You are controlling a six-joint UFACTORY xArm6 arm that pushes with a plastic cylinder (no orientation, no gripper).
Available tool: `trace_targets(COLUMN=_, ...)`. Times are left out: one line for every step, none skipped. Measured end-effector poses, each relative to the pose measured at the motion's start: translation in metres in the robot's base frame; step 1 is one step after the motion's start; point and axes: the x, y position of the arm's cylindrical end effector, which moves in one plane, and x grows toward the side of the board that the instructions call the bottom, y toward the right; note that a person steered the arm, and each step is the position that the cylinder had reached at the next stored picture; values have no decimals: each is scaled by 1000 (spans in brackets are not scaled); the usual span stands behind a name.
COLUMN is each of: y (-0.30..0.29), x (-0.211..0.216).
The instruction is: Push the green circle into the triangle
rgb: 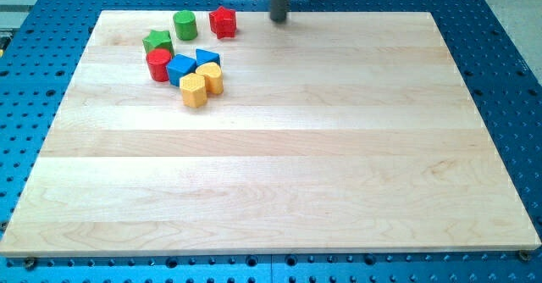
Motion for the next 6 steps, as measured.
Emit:
trace_targets(y=-41, x=0)
trace_targets(y=-99, x=-1)
trace_targets(y=-136, x=4)
trace_targets(y=-148, x=7)
trace_targets(y=-131, x=55)
trace_targets(y=-114, x=96)
